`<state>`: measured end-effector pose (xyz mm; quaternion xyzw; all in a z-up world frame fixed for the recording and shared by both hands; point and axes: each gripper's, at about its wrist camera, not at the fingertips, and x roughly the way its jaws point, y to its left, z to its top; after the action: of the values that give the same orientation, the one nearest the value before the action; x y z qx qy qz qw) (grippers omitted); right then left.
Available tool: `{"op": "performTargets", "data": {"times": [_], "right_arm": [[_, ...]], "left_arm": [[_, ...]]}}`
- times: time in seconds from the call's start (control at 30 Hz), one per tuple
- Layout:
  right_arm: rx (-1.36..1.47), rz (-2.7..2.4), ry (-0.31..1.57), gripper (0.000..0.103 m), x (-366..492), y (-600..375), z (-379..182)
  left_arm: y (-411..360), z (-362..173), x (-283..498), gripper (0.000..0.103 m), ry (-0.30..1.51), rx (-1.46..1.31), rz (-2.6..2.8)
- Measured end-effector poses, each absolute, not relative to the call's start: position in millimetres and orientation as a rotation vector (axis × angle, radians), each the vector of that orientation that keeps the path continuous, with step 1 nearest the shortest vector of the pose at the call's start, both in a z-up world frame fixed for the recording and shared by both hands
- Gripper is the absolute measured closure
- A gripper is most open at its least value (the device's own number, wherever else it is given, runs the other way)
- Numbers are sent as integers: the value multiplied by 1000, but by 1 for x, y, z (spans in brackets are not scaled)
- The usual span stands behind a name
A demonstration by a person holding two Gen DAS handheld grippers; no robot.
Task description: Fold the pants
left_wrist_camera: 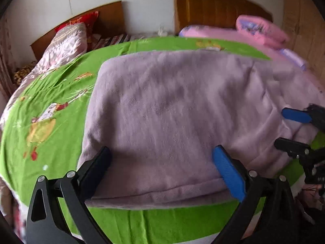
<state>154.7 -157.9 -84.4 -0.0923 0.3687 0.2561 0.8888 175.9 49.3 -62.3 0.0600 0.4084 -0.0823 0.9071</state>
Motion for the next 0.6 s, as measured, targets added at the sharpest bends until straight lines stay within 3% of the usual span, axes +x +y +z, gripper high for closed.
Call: {"op": "performTargets", "data": {"times": [0.2,0.37,0.6], "right_arm": [[-185,562,785,41,159,-164,-82],[-171,576,739,39,164,-175,-44],[-209,558,744,36,234,-145,-29]], "left_arm": [[52,-64,174,1,837,109,-189],[45,-27,176,2,802,130,-169],[33,-17,253,2,814,247,-96]]}}
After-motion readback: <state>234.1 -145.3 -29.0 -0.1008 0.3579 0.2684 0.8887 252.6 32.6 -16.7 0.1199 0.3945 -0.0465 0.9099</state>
